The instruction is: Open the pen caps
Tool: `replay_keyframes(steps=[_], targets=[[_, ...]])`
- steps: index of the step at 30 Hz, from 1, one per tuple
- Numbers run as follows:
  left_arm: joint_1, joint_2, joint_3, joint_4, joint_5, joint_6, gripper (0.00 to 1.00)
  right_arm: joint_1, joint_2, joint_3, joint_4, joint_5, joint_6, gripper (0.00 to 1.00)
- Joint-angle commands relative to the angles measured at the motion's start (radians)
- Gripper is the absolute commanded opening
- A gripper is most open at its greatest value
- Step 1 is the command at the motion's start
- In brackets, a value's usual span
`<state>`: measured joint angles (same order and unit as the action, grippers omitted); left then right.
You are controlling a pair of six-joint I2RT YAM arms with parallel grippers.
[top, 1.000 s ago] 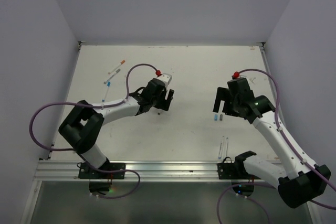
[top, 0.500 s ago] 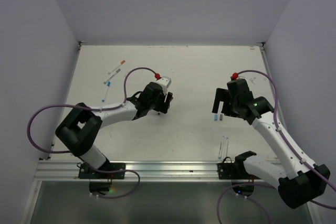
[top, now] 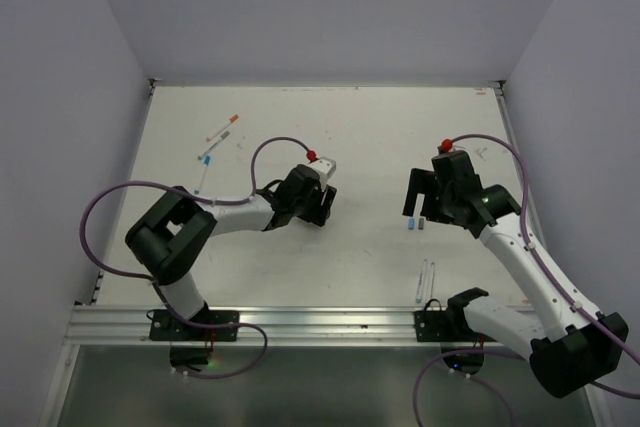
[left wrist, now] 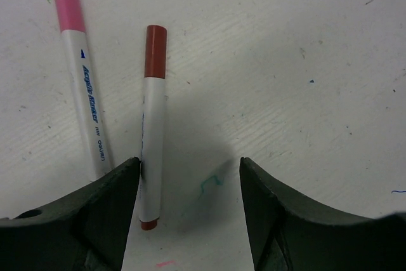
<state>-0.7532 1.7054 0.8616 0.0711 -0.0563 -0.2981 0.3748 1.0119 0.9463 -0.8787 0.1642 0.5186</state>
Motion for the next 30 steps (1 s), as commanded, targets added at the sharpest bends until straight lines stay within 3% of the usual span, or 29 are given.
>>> replay_keyframes(steps=[1,9,19,25,28,29,30], targets=[[-0.008,0.039,0.063,-0.013,-0.028,-0.012,0.66,0.001,-0.018,0.002,0.015,-0.005,-0.014,0.93],[-0.009,0.065,0.074,-0.031,-0.043,-0.015,0.68,0.003,-0.018,0.002,0.017,-0.009,-0.015,0.93],[-0.009,0.031,0.005,-0.054,-0.106,-0.082,0.55,0.003,-0.024,0.02,-0.002,0.018,-0.023,0.93],[-0.009,0.034,-0.022,-0.07,-0.094,-0.102,0.32,0.003,-0.019,0.025,-0.008,0.011,-0.017,0.93],[-0.011,0.049,-0.022,-0.07,-0.079,-0.102,0.12,0.003,-0.019,0.022,-0.005,0.008,-0.008,0.93],[-0.012,0.049,-0.022,-0.07,-0.074,-0.105,0.0,0.003,-0.018,0.019,-0.006,0.005,-0.009,0.93],[-0.017,0.048,-0.019,-0.07,-0.065,-0.107,0.0,0.001,-0.018,0.02,-0.005,-0.002,-0.009,0.93]])
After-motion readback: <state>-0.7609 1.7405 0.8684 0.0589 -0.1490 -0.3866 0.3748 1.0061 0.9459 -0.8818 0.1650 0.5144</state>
